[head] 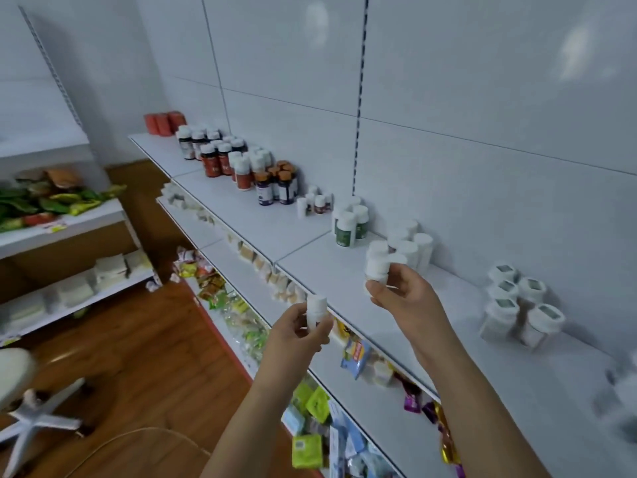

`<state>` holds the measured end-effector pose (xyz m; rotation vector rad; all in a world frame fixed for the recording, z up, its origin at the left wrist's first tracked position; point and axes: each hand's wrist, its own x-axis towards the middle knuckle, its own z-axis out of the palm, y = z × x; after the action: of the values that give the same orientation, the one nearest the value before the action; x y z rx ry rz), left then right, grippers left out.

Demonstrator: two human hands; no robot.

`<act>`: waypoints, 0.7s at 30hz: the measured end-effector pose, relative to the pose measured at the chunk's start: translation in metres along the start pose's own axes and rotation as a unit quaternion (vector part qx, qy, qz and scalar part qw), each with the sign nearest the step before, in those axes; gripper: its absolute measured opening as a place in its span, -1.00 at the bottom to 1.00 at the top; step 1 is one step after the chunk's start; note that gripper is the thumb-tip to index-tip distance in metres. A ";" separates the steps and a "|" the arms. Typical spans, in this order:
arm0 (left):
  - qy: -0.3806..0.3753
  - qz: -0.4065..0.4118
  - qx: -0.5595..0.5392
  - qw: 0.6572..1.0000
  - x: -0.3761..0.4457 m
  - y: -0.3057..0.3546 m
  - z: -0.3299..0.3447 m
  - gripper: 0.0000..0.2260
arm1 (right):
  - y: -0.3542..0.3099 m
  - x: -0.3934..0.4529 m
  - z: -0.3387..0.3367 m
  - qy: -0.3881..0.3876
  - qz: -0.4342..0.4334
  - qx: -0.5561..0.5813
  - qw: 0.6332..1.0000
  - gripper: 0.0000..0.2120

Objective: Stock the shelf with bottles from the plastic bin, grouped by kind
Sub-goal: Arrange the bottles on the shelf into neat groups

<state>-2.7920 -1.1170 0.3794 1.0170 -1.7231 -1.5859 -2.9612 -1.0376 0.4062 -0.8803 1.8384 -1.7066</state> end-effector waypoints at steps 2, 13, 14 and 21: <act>0.014 -0.002 0.015 1.000 0.040 0.001 -0.008 -0.90 | 0.006 0.037 0.017 -0.001 0.003 0.008 1.000 -0.81; 0.046 -0.049 0.006 0.998 0.217 -0.002 -0.048 -0.93 | 0.037 0.182 0.103 -0.002 0.038 -0.041 0.998 -0.79; 0.042 -0.051 0.009 0.998 0.227 -0.005 -0.052 -0.92 | 0.042 0.189 0.110 -0.001 0.043 -0.048 0.998 -0.79; -0.007 -0.005 0.087 0.996 0.315 -0.026 -0.084 -0.81 | 0.069 0.237 0.160 0.033 0.060 -0.096 0.993 -0.85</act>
<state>-2.8891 -1.4272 0.3394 1.1011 -1.8959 -1.4718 -3.0158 -1.3185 0.3393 -0.7792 2.0828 -1.5209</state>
